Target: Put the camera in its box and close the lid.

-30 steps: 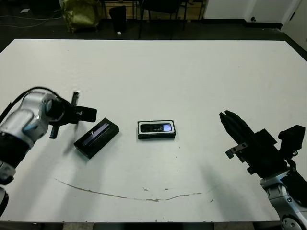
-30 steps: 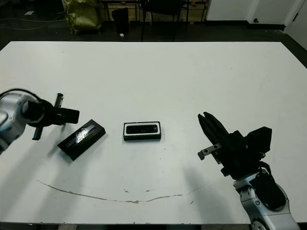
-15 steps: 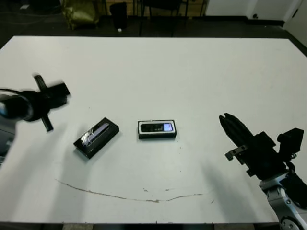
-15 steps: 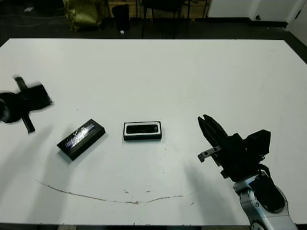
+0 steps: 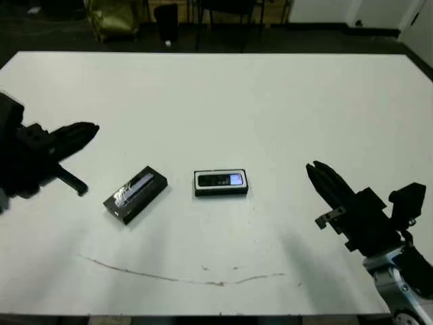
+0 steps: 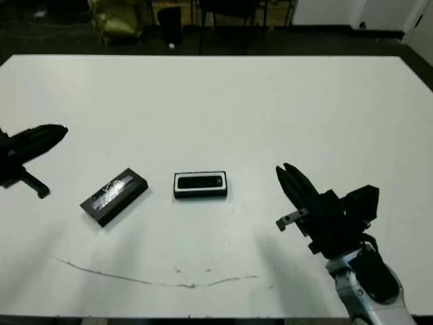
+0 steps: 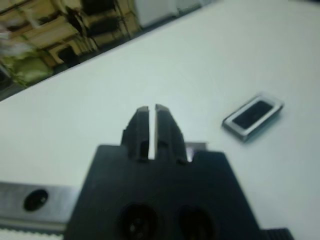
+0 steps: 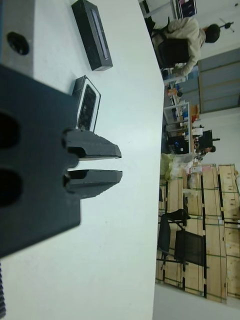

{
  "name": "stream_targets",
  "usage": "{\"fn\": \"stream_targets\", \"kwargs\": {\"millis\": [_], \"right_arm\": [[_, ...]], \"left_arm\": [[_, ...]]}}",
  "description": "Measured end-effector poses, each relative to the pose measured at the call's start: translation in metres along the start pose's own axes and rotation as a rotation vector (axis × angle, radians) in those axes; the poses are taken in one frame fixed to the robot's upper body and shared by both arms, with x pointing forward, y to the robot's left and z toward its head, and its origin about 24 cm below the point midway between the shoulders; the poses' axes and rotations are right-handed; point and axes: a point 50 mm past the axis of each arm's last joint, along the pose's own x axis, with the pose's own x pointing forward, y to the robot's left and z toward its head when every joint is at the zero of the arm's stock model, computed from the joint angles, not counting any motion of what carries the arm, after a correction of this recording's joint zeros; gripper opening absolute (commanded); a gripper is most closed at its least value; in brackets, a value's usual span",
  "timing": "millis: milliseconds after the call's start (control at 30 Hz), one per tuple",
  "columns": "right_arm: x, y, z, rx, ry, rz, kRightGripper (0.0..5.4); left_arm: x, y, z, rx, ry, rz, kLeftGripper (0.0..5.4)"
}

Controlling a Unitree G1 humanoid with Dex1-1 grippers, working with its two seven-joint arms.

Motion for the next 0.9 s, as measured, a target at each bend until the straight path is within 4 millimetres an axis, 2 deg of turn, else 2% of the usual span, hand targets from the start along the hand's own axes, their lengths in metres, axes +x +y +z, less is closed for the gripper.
{"fn": "stream_targets", "kwargs": {"millis": [100, 300, 533, 800, 900], "right_arm": [[0.000, 0.004, 0.003, 0.009, 0.002, 0.000, 0.00], [0.000, 0.004, 0.002, 0.024, 0.005, 0.015, 0.00], [0.000, 0.002, -0.003, 0.042, 0.010, 0.039, 0.00], [0.000, 0.002, -0.004, 0.048, 0.020, 0.040, 0.00], [0.000, 0.002, -0.004, 0.050, 0.024, 0.041, 0.00]], "left_arm": [[-0.008, -0.020, -0.007, 0.049, -0.004, 0.060, 0.35], [-0.017, -0.045, -0.021, 0.124, 0.029, 0.031, 1.74], [-0.018, -0.050, -0.025, 0.193, 0.070, -0.076, 3.43], [-0.012, -0.045, -0.040, 0.149, 0.116, -0.151, 5.31], [-0.008, -0.038, -0.043, 0.170, 0.139, -0.170, 5.38]]}}
